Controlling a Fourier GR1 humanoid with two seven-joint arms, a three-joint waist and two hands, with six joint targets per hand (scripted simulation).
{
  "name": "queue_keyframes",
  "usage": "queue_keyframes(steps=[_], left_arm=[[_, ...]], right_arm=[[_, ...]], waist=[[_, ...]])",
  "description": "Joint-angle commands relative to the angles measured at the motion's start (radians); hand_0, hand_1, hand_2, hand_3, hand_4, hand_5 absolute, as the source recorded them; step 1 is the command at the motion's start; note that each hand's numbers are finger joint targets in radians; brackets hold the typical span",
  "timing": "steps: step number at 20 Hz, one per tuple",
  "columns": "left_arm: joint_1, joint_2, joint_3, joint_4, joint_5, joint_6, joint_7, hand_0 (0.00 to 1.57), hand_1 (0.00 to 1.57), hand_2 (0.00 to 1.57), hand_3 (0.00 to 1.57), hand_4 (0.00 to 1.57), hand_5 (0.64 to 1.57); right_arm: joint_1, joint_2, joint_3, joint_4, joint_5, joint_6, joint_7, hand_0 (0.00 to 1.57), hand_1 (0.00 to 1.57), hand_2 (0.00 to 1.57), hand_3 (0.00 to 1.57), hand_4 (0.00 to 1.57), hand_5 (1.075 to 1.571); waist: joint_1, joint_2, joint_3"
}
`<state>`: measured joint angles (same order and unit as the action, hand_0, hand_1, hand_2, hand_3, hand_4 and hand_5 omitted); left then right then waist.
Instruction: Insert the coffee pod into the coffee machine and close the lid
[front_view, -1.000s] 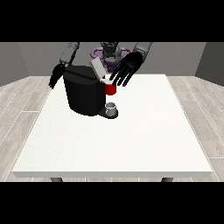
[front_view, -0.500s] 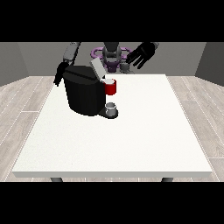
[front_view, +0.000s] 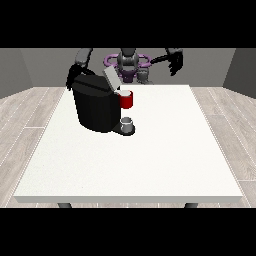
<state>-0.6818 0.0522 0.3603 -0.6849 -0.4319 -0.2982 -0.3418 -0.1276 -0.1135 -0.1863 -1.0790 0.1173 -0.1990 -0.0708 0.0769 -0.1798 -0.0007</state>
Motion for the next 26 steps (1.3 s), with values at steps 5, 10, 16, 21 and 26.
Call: queue_keyframes(steps=[5, 10, 16, 21, 26], left_arm=[[0.16, -0.05, -0.023, 0.003, 0.063, 0.045, 0.062, 0.0, 0.0, 0.0, 0.0, 0.42, 1.571], [0.228, -0.051, -0.024, -0.072, 0.126, -0.001, 0.076, 0.0, 0.0, 0.0, 0.0, 0.37, 1.571], [0.274, -0.051, -0.097, -0.205, 0.165, -0.018, 0.082, 0.0, 0.0, 0.0, 0.0, 0.4, 1.571], [0.299, -0.048, -0.108, -0.328, 0.192, -0.002, 0.142, 0.0, 0.0, 0.0, 0.0, 0.38, 1.571], [0.321, -0.044, -0.158, -0.382, 0.219, 0.033, 0.115, 0.0, 0.0, 0.0, 0.0, 0.34, 1.571]], right_arm=[[-0.035, 0.062, 0.098, -0.115, -0.023, 0.091, 0.026, 0.0, 0.0, 0.0, 0.0, 0.0, 1.571], [-0.045, 0.003, 0.109, -0.179, -0.036, 0.165, 0.029, 0.0, 0.0, 0.0, 0.0, 0.06, 1.571], [-0.178, -0.066, 0.081, -0.188, -0.022, 0.179, 0.067, 0.0, 0.0, 0.0, 0.0, 0.08, 1.571], [-0.258, -0.08, 0.009, -0.174, -0.096, 0.189, 0.119, 0.0, 0.0, 0.0, 0.0, 0.0, 1.571], [-0.374, -0.044, 0.003, -0.139, -0.146, 0.183, 0.194, 0.0, 0.0, 0.0, 0.0, 0.08, 1.571]], waist=[[0.011, -0.155, 0.0005], [0.03, -0.159, 0.0009], [0.09, -0.088, 0.001], [0.092, 0.003, 0.001], [0.092, 0.077, 0.0007]])
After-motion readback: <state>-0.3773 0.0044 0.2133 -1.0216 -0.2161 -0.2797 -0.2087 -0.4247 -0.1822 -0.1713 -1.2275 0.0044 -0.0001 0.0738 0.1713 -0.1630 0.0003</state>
